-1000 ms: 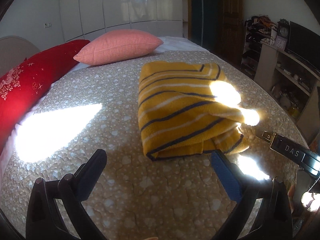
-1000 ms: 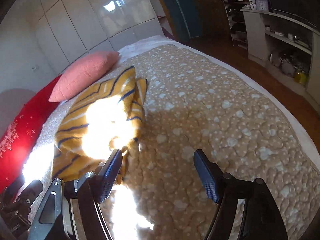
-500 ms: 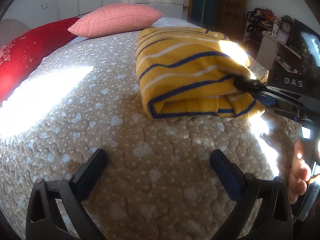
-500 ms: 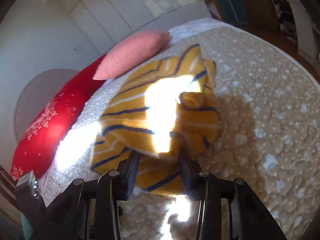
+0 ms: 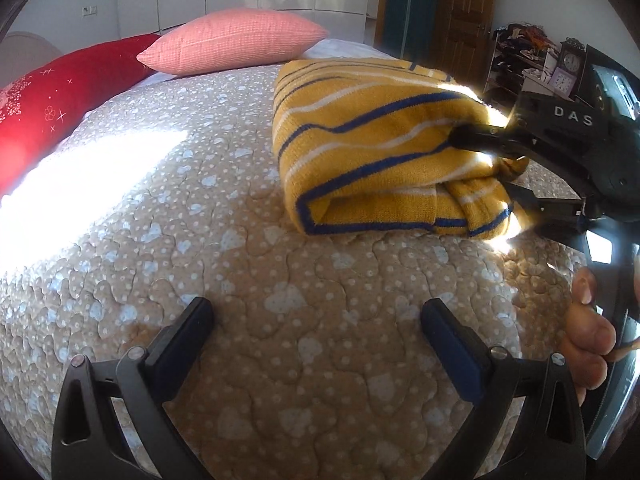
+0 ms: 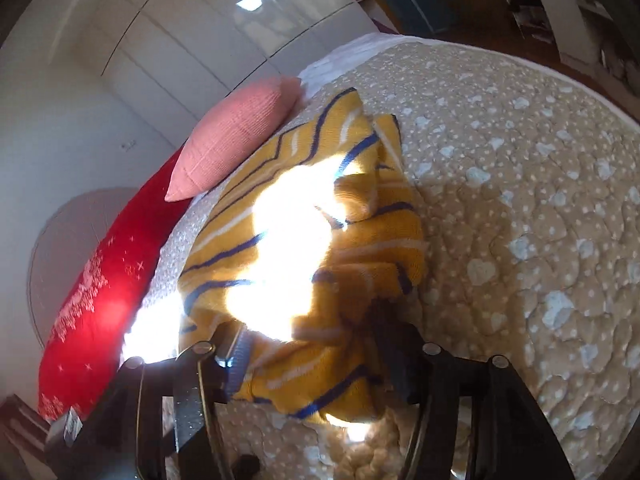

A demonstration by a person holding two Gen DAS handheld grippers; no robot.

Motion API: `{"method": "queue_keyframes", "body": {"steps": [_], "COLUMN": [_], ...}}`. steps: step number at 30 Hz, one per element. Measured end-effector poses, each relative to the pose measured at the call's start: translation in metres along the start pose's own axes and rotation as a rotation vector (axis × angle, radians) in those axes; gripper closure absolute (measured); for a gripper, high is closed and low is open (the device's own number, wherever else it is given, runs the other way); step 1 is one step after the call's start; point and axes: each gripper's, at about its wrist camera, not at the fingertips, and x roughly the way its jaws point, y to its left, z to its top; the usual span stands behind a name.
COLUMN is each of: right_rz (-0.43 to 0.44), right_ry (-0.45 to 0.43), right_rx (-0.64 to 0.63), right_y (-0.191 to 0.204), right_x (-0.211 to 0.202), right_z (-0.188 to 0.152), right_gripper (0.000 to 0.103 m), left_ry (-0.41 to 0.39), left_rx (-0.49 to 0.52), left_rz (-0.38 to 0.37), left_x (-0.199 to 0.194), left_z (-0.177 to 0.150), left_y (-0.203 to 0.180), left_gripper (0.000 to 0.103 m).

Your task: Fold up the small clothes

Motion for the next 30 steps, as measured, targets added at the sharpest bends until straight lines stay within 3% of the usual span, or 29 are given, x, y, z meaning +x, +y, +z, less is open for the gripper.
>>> {"method": "queue_keyframes", "body": {"steps": [1,3,7,9,13,17,19,21,30], "right_rz": [0.029,0.064,0.105,0.079,-0.066,-0.102,-0.169,-0.209,-0.295], "right_ry": [0.021,0.027,0.026,0.043,0.000,-0.046,-0.069,-0.096,-0.119], "right_rx": [0.013,0.024,0.003,-0.013,-0.080,-0.056,-0.089,-0.118,-0.184], "right_y": [0.000,0.000,-0.002,-0.008,-0.018,-0.025,-0.020,-0.014,0.000], "right_x": [0.004,0.001,-0.030,-0.041,-0.062,-0.071,-0.068,-0.063,-0.060], "right_z": [0.002,0.001,-0.013,-0.025,-0.040,-0.041,-0.040,-0.043,-0.050], "right_gripper": [0.065,0.079,0.092,0.095,0.092,0.092,0.070,0.062,0.047], "left_ry": [0.000,0.000,-0.004,-0.003,0.028,0.048,0.043,0.035,0.028], "left_rx": [-0.001,-0.004,-0.009,-0.010,0.028,0.054,0.055,0.049,0.062], "left_rz": [-0.001,-0.005,-0.014,-0.016,0.020,0.056,0.059,0.055,0.080], "left_x": [0.000,0.000,-0.001,-0.002,0.002,0.005,0.005,0.004,0.002], "left_z": [0.000,0.000,-0.001,-0.001,0.002,0.004,0.003,0.003,0.002], "left_y": [0.000,0.001,0.003,0.003,-0.005,-0.012,-0.013,-0.013,-0.017], "left_gripper": [0.000,0.000,0.000,0.000,0.000,0.000,0.000,0.000,0.000]}}
